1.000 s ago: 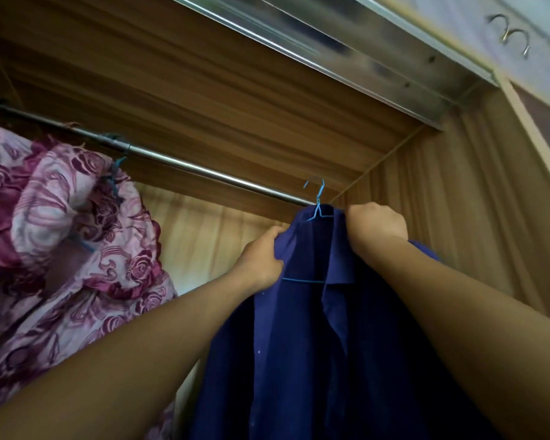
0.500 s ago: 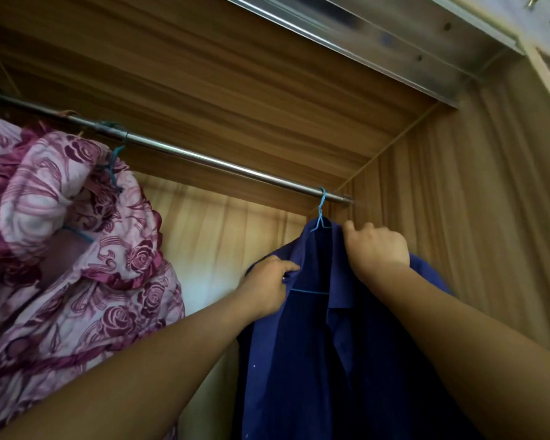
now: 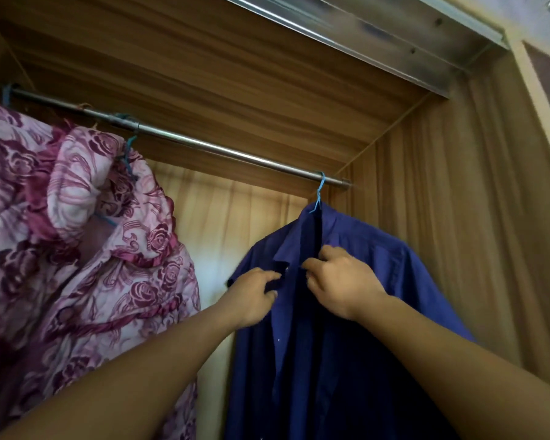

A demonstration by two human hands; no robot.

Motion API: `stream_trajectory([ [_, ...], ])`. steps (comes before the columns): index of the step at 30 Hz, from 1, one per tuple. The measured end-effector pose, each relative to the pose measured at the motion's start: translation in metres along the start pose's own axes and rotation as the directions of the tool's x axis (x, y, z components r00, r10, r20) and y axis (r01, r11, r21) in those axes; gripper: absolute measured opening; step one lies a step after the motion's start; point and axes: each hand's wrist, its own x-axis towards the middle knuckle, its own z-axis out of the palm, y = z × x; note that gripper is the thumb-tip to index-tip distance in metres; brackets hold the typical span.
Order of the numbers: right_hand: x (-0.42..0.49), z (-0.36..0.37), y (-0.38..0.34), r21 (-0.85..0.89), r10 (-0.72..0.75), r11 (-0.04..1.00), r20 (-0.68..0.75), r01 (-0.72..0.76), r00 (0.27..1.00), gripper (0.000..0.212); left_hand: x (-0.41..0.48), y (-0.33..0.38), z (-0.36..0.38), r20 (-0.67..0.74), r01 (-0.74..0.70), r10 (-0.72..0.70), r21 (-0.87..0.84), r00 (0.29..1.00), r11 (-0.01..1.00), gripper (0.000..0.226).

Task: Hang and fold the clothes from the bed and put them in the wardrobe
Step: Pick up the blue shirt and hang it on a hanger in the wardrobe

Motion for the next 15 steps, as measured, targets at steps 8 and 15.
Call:
stream_trajectory([
  [8, -0.072, 0.043, -0.074, 0.362, -0.057, 0.923, 0.465, -0.131, 0.883, 0.045, -0.124, -0.025, -0.009, 0.250, 0.135, -0.186, 0.208, 0.950, 0.969, 0.040],
  [15, -0.129, 0.070, -0.118, 0.465, -0.174, 0.871, 0.593, -0.157, 0.786, 0.056, -0.244, -0.028, -0.029, 0.380, 0.305, -0.437, 0.360, 0.815, 0.882, 0.025],
])
